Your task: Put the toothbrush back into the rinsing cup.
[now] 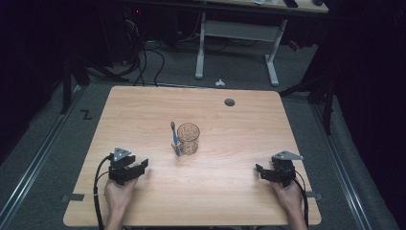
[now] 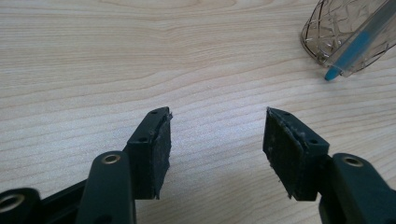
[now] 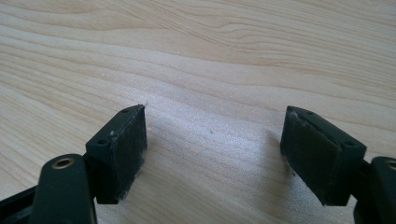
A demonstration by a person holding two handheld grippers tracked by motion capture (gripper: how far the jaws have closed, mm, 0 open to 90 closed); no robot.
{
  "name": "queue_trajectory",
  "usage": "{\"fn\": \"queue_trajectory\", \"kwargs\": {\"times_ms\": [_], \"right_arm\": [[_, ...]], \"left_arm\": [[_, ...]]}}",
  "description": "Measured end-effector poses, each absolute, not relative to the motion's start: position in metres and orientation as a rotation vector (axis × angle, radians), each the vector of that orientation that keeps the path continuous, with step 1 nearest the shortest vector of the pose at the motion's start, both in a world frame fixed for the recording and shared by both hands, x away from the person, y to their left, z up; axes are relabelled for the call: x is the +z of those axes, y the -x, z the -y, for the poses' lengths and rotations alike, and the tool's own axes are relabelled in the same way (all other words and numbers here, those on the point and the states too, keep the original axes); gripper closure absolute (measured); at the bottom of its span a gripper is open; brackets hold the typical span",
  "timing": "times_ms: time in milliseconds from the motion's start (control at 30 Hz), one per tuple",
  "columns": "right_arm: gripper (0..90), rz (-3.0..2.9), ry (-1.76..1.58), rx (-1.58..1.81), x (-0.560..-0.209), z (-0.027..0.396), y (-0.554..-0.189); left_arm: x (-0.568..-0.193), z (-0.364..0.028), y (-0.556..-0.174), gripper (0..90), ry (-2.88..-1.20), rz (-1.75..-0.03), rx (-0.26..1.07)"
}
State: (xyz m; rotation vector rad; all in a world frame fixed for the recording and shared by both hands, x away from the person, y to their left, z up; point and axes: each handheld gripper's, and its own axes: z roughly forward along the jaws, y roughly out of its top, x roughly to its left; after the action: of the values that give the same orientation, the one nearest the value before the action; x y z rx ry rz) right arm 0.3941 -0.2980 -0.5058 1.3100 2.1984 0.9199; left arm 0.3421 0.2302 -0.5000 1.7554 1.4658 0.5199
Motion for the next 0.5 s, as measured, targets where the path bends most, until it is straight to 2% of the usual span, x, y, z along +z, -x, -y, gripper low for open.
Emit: {"fn": "queue_trajectory", "kwargs": {"times_ms": [500], "right_arm": [[22.9, -2.199, -1.309, 0.920, -0.5058, 0.2980, -0.3941]], "left_arm": [[-0.5086, -0.2217, -0.3492, 41.7, -1.805, -1.475, 0.564]]}}
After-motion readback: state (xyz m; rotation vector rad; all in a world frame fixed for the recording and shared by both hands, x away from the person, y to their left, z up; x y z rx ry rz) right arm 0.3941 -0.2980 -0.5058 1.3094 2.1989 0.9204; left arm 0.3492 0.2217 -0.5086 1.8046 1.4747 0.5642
